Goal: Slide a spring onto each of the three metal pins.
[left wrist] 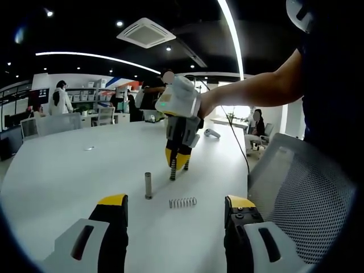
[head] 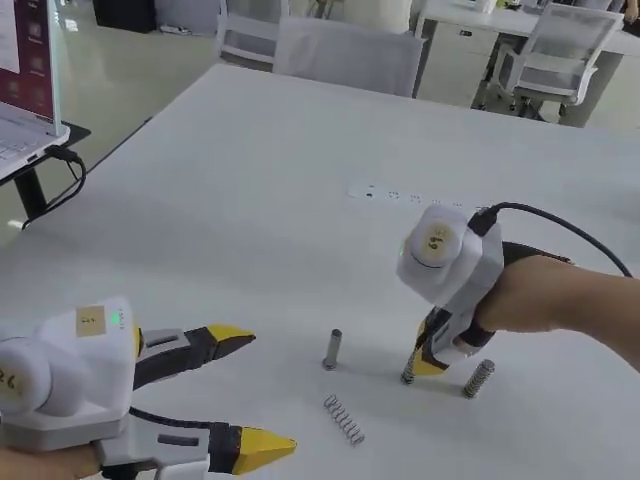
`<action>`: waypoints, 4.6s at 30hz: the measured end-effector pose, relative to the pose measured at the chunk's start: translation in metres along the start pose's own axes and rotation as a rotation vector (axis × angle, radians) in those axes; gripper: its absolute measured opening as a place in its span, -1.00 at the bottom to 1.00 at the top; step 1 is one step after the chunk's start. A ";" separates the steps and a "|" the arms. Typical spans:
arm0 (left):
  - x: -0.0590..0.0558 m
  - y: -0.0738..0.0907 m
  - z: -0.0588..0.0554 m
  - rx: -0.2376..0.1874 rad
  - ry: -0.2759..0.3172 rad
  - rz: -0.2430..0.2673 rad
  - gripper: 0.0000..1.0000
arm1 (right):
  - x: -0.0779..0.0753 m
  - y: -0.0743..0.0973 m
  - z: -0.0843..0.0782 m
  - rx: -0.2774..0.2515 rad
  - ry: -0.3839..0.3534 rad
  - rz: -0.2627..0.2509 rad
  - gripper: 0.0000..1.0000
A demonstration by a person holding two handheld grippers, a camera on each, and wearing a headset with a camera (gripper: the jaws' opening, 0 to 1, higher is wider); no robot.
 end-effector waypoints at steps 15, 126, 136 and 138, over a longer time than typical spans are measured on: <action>-0.001 0.002 0.001 0.001 -0.003 -0.001 0.31 | 0.000 0.005 -0.005 -0.004 0.003 -0.018 -0.70; -0.011 0.007 0.004 -0.011 -0.020 -0.016 0.26 | 0.082 -0.036 0.014 -0.181 -0.131 0.008 -0.61; -0.010 0.006 0.003 -0.011 -0.019 -0.015 0.25 | 0.074 -0.034 0.007 -0.160 -0.131 -0.018 -0.65; -0.010 0.006 0.003 -0.012 -0.017 -0.015 0.25 | 0.072 -0.034 0.006 -0.161 -0.129 -0.025 -0.67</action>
Point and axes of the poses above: the centre of the closed fingertips' face, and the gripper's own axes: y roughly backward along the fingers, x roughly to its left, z roughly out of its top, the point moved 10 cm from there along y, roughly backward along the fingers, and after that the axes turned 5 degrees about -y, right-handed, at the moved point
